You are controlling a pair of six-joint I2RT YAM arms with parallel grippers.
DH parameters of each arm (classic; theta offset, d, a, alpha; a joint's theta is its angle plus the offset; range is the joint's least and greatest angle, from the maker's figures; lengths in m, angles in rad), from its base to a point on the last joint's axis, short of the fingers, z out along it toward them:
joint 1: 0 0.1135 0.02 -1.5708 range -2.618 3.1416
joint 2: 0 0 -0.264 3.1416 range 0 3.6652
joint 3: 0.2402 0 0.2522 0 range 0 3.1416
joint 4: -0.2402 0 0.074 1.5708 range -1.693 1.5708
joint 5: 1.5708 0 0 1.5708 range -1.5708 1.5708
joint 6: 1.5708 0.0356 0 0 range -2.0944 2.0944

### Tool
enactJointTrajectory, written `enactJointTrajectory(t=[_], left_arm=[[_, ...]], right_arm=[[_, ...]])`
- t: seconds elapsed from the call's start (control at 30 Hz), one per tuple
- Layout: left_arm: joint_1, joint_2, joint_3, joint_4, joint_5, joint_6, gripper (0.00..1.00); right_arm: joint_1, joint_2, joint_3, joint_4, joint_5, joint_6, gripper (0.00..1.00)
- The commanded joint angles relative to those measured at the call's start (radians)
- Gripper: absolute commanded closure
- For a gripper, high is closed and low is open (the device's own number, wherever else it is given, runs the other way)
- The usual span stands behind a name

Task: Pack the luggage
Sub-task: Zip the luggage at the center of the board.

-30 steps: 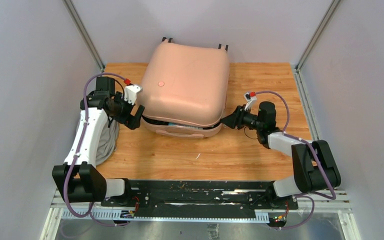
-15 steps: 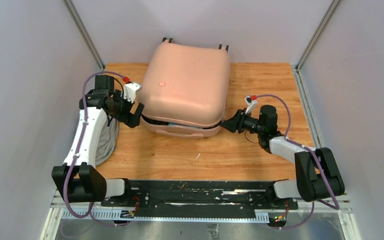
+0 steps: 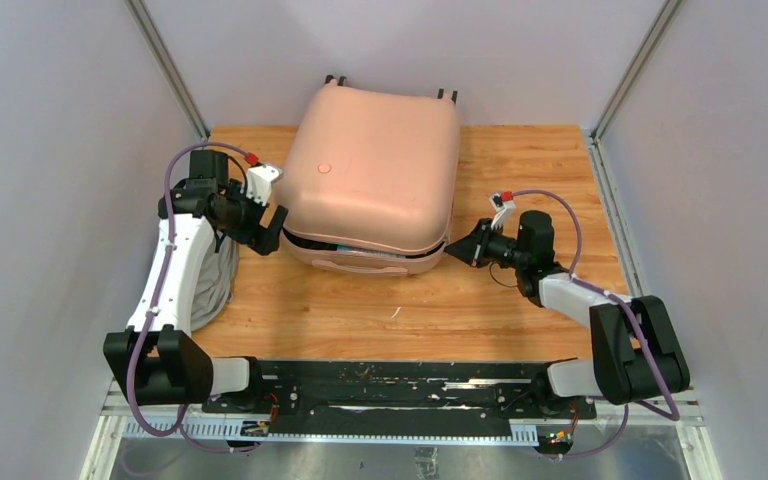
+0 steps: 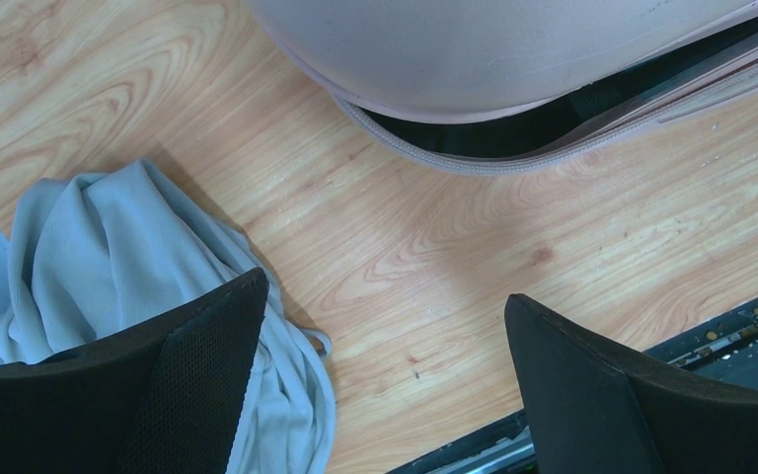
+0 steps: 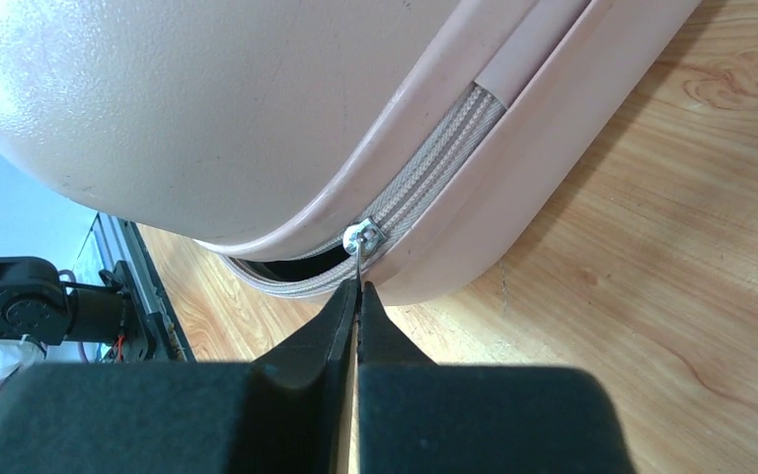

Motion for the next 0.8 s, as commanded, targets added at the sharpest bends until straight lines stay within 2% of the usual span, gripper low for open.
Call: enactJointTrajectory(t=[0.0,0.13,0.43,0.63,0.77], left_arm=[[-0.005,-0.005,0.025,-0.002,0.012,-0.012,0.04],[-0.005,-0.010,0.008,0.000,0.058,-0.023,0.08],[-0.040,-0.034,-0.074,0.012,0.104,0.018,0.30],[-0.217,-0.114,-0.183,0.058,0.001,0.121,0.37],[-0.415,-0.193,-0.265,0.065,-0.186,0.279,0.36]], right_arm=[[0.009,-0.024,-0.004,-0.051,0.031,0.000,1.00],[0.022,-0.059,-0.019,-0.067,0.039,0.008,1.00],[0.108,-0.135,-0.040,-0.153,0.107,0.030,1.00],[0.176,-0.203,-0.048,-0.218,0.178,0.036,1.00],[0.176,-0.196,-0.021,-0.264,0.186,0.033,1.00]])
